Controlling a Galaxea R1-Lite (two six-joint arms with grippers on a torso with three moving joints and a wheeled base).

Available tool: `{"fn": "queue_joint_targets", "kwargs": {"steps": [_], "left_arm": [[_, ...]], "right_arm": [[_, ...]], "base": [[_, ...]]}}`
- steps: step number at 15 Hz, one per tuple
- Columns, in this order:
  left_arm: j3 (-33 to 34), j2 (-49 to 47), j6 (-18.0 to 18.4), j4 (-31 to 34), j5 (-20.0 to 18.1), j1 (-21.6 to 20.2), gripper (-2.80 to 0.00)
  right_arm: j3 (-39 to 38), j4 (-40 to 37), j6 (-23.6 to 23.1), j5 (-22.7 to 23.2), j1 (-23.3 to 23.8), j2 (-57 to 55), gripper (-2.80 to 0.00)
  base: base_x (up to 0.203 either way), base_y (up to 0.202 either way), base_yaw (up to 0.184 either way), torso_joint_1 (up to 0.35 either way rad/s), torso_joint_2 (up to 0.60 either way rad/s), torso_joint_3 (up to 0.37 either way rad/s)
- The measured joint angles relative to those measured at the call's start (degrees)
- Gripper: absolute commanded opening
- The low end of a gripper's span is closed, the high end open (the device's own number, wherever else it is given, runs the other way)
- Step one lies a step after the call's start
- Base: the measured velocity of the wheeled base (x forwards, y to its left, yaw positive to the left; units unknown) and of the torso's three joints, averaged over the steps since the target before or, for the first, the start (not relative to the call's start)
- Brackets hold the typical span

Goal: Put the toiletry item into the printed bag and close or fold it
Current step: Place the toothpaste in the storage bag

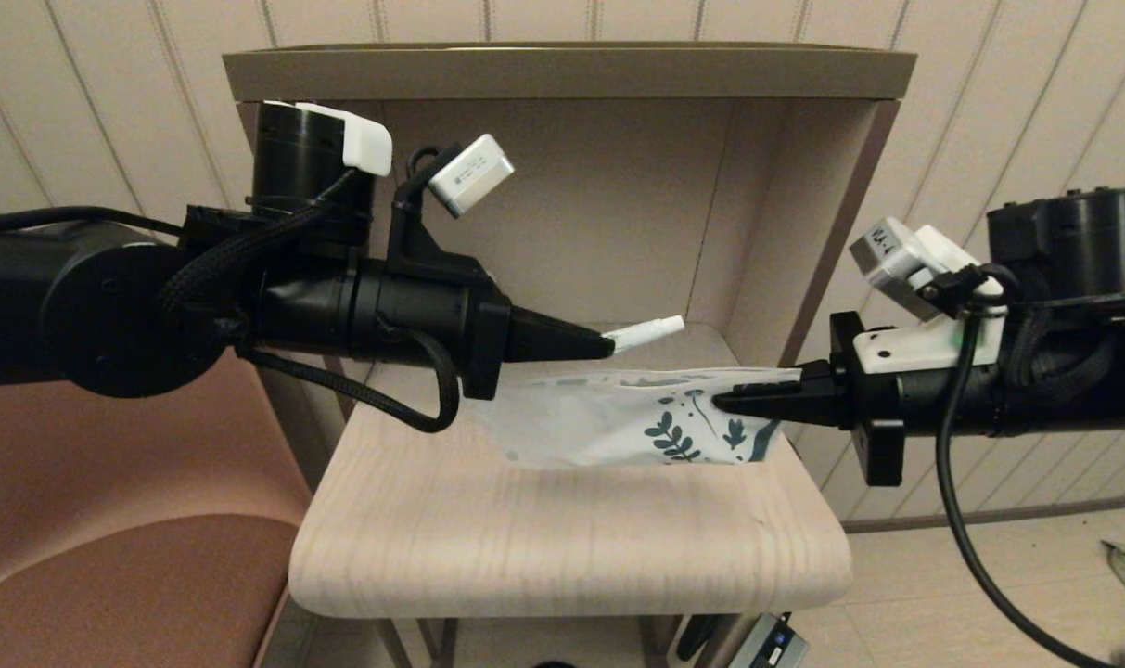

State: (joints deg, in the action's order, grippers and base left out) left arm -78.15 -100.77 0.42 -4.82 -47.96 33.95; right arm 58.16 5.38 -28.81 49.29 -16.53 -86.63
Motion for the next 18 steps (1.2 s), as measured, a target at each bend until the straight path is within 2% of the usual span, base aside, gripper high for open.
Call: {"fn": "queue_joint_targets", "kwargs": {"steps": [18], "left_arm": [[0.0,-2.0,1.2,0.4,0.2,-0.9,-2.80]], "right_arm": [[0.6,0.1,0.1,0.0,-0.1,-0.3,-2.80]], "base": [[0.000,0.000,0.000,0.000,0.00,0.000]]}}
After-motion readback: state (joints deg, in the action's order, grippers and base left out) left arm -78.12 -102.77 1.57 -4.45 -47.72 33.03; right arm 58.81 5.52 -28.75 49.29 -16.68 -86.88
